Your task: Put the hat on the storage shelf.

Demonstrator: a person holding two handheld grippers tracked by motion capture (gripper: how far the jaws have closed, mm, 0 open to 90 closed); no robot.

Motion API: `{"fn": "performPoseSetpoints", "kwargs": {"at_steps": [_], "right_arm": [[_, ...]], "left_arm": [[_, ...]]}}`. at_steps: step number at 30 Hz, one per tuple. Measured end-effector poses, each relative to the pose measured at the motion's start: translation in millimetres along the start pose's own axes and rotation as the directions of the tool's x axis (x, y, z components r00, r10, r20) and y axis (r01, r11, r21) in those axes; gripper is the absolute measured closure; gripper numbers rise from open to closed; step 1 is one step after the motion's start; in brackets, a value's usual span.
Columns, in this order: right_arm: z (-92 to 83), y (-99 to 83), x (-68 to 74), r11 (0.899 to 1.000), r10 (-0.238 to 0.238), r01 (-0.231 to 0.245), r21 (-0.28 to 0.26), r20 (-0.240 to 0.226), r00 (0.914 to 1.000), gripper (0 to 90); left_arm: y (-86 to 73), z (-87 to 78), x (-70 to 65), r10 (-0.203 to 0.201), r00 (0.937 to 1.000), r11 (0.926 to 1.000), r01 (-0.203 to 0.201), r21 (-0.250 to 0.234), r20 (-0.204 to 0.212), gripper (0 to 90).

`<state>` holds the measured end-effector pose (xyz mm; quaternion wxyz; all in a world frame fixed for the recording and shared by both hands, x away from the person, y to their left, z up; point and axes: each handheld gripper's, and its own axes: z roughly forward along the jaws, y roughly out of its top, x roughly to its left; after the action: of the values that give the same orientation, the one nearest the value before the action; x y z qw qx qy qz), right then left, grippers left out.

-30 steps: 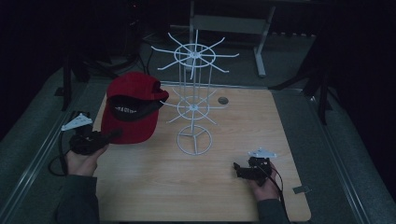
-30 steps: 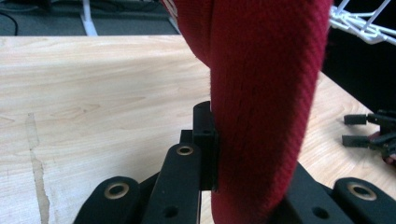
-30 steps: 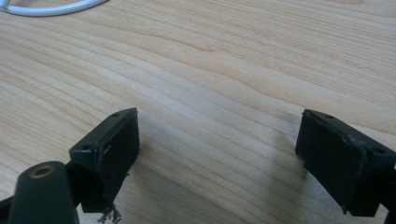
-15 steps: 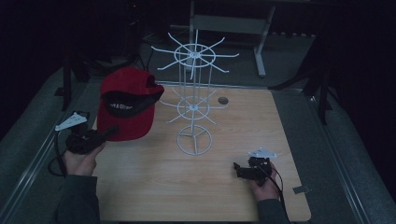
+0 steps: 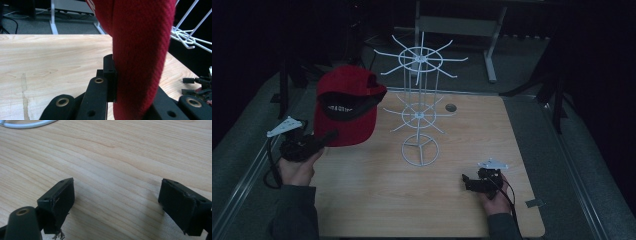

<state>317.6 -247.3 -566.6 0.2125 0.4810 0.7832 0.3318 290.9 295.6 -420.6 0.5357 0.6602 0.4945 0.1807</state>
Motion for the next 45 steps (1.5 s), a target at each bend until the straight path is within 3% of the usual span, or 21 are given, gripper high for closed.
{"fn": "performPoseSetpoints", "kwargs": {"at_steps": [12,45], "right_arm": [[0.0,0.0,0.1,1.0,0.001,-0.001,0.0,0.0,1.0,13.4],[0.0,0.1,-0.1,1.0,-0.001,0.001,0.0,0.0,1.0,13.4]], "left_arm": [[8.9,-0.7,-4.8,0.015,0.9998,0.9998,-0.015,-0.012,0.01,85.3],[21.7,-3.3,-11.6,0.002,0.9996,0.9975,0.0,-0.07,0.029,85.3]]}}
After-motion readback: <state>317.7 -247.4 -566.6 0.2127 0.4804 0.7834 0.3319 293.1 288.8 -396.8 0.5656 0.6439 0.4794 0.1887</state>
